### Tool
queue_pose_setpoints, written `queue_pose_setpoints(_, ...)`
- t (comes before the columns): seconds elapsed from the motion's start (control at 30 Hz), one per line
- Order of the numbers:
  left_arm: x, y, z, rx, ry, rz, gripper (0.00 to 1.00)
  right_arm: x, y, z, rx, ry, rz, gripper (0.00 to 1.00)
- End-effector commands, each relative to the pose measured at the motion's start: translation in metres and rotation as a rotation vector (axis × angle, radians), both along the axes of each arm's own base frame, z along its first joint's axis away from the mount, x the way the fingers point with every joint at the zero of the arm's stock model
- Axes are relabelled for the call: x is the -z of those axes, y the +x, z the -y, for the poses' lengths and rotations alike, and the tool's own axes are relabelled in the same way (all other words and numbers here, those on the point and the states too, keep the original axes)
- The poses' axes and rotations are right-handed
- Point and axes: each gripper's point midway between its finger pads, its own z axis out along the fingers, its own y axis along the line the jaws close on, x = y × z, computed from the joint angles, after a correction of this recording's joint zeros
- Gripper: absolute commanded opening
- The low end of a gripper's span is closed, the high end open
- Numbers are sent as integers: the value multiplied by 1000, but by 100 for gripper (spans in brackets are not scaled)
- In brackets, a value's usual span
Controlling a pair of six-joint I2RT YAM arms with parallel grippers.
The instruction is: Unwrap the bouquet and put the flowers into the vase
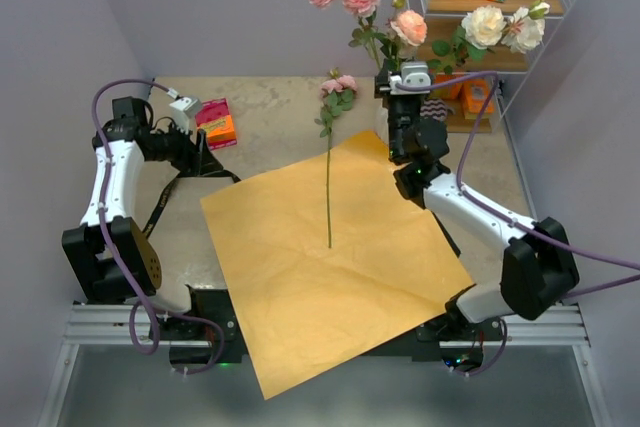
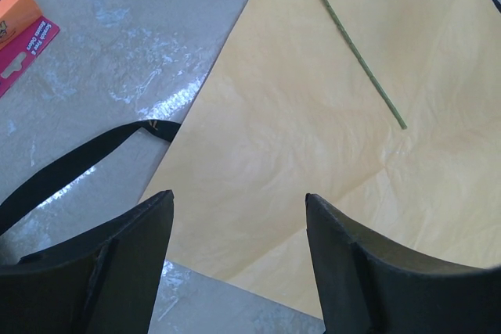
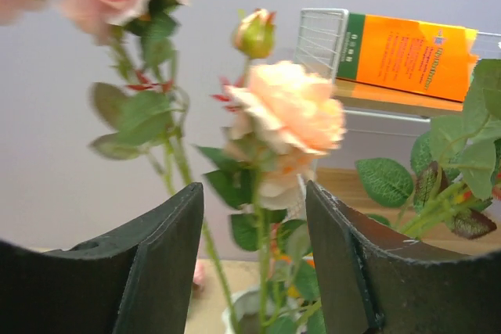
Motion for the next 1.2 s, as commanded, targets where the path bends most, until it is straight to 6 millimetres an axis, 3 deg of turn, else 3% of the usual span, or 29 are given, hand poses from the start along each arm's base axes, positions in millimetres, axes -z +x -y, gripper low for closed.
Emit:
queue_pose_setpoints(0.0,-29,-1,5,22,-11,86,73,-4,-32,-15,-72,56,-30,60)
queue_pose_setpoints(0.17,-32,-7,5,23,-4,91,73,18,-64,-46,-184,33,-152,61)
queue_pose_setpoints(0.23,-31,-8,5,24,0,90,73,29,-78,-74,-272,-8,-194,63)
queue_pose_setpoints(0.3,-31,-9,6,24,-1,91,73,60,-78,-94,-305,-73,-326,63)
queue_pose_setpoints(0.33,-31,-9,5,25,-1,90,73,61,-75,-103,-331,-32,-368,63)
queue_pose_setpoints(0.37,-31,-9,5,24,1,92,73,91,-70,-113,-336,-75,-462,63)
queue_pose_setpoints(0.4,-31,-9,5,24,1,92,73,108,-66,-119,-336,-84,-510,63)
queue_pose_setpoints(0.43,-31,-8,5,23,2,93,73,108,-61,-126,-339,-53,-541,63)
queue_pose_setpoints(0.47,-30,-9,5,23,5,90,73,151,-54,-134,-309,-108,-655,62)
queue_pose_setpoints(0.5,-30,-9,5,22,5,91,73,163,-49,-140,-300,-96,-698,61)
queue_pose_setpoints(0.53,-30,-9,4,22,7,91,73,160,-43,-148,-301,-63,-716,61)
queue_pose_setpoints(0.57,-29,-9,4,20,11,90,73,193,-38,-155,-280,-104,-792,60)
queue_pose_setpoints(0.67,-30,-8,3,19,17,95,73,210,-29,-170,-292,-89,-840,59)
queue_pose_setpoints(0.7,-30,-8,3,19,17,96,73,227,-24,-175,-282,-97,-868,59)
queue_pose_setpoints(0.77,-30,-8,4,19,16,97,73,232,-14,-177,-257,-80,-874,57)
queue_pose_setpoints(0.8,-30,-8,3,19,16,95,73,252,-6,-175,-228,-89,-907,56)
queue_pose_setpoints(0.83,-30,-8,4,19,14,94,73,249,2,-177,-221,-56,-905,55)
queue_pose_setpoints(0.93,-30,-8,4,24,15,94,73,275,20,-167,-158,-46,-952,52)
queue_pose_setpoints(1.0,-30,-8,4,26,14,94,73,279,30,-163,-139,-27,-958,51)
queue_pose_setpoints(1.03,-30,-8,3,24,16,95,73,293,34,-162,-126,-30,-981,51)
queue_pose_setpoints(1.17,-29,-6,3,24,15,93,73,314,46,-158,-103,-26,-1007,51)
